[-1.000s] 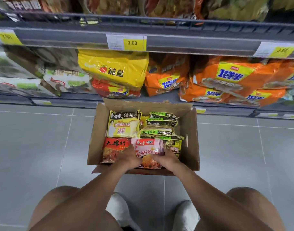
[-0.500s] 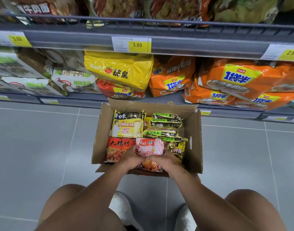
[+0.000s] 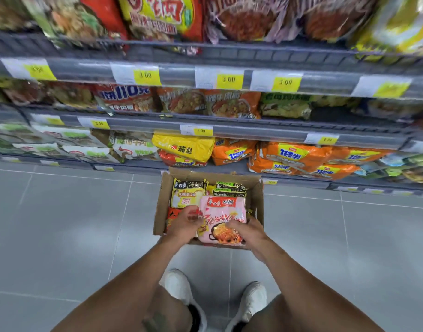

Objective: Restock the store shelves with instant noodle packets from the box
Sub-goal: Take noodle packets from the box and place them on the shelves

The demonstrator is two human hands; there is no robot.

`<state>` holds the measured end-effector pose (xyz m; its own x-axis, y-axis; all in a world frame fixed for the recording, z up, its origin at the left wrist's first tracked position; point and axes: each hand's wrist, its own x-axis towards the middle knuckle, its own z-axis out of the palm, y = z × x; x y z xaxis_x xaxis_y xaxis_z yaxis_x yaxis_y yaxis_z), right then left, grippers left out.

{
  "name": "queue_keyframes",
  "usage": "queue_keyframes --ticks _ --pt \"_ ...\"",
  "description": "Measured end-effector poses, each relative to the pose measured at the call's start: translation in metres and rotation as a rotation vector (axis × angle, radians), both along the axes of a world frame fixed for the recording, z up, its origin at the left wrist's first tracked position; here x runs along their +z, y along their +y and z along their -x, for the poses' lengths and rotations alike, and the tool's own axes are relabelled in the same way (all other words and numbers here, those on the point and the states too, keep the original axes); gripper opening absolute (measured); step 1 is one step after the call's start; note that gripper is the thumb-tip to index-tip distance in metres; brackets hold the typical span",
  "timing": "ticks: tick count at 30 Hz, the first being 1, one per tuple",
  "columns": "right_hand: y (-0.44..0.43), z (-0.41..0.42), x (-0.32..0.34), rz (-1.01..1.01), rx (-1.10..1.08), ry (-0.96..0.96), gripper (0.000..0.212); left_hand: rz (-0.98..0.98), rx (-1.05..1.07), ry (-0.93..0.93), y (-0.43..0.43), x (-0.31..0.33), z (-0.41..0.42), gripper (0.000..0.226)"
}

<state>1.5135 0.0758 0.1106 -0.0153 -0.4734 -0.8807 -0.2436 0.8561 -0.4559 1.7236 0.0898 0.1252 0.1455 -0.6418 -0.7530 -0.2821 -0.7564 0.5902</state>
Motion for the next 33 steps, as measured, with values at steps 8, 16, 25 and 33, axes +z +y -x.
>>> queue_keyframes --ticks 8,16,25,33 --pt "-0.004 0.026 0.215 0.017 -0.055 -0.234 0.047 -0.012 0.098 0.219 0.000 0.181 0.007 0.083" --pt "-0.003 0.064 0.371 -0.007 -0.008 -0.388 0.054 -0.041 0.105 0.508 0.018 0.338 0.033 0.068" --pt "-0.002 0.098 0.460 0.102 -0.003 -0.377 0.040 0.044 0.153 0.703 0.031 0.422 0.061 0.093" --pt "-0.011 0.091 0.492 0.285 0.056 -0.372 0.073 0.243 0.168 0.686 0.025 0.466 0.074 0.086"
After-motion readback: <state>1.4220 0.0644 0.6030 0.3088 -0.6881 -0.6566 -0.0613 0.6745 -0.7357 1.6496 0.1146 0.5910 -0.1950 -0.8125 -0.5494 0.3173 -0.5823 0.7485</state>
